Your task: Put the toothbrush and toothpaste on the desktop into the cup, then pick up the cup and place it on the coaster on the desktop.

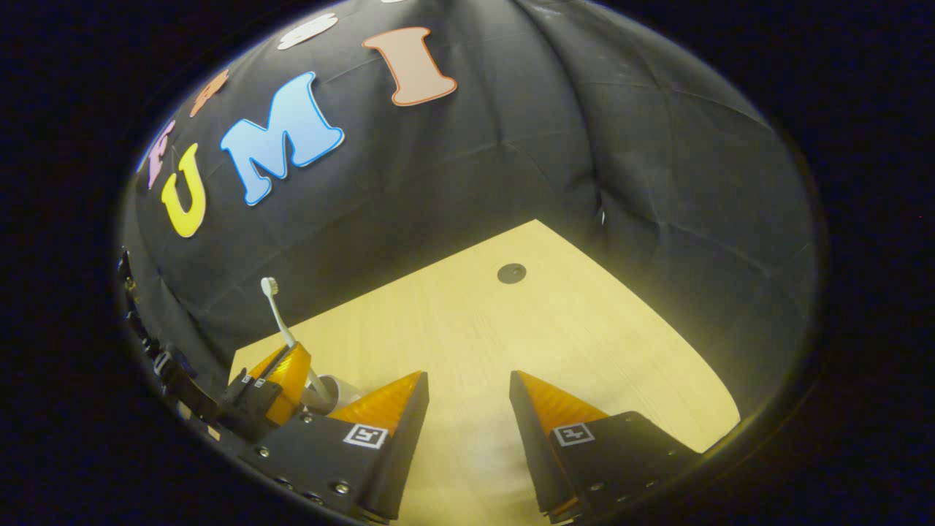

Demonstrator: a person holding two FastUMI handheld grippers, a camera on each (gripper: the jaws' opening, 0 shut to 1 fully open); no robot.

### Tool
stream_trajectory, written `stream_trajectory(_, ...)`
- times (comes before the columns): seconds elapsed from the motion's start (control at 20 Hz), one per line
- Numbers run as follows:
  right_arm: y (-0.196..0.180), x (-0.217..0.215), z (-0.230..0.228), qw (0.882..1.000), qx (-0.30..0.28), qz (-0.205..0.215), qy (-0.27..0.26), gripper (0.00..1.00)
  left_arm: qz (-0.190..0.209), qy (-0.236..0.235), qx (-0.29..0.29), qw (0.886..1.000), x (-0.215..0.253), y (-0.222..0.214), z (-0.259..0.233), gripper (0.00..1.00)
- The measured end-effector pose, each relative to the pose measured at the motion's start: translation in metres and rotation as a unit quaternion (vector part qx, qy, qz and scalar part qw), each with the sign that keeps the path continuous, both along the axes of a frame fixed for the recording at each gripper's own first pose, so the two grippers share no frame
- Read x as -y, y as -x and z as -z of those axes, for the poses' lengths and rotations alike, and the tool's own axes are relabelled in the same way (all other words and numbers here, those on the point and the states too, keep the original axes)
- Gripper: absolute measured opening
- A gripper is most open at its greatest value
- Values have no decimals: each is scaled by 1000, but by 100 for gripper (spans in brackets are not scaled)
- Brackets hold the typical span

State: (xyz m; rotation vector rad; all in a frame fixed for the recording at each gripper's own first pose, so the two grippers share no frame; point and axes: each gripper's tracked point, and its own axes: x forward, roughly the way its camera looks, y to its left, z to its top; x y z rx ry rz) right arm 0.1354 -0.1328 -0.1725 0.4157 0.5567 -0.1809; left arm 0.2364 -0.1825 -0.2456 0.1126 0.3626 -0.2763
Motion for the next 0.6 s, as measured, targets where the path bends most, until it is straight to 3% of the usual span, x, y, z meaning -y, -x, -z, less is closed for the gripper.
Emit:
stream_trajectory(0.25,2,-2,-3,1000,4,-1,1,67,-9,4,-4,1000,-6,9,-2,18)
stream_trajectory(0.35,2,-3,-3,1000,5,-2,-1,67,-18,4,1,1000,-10,12,-9,31)
stream_trajectory(0.6,2,-8,-4,1000,11,-14,-6,67,-23,7,5,1000,-12,23,-22,32)
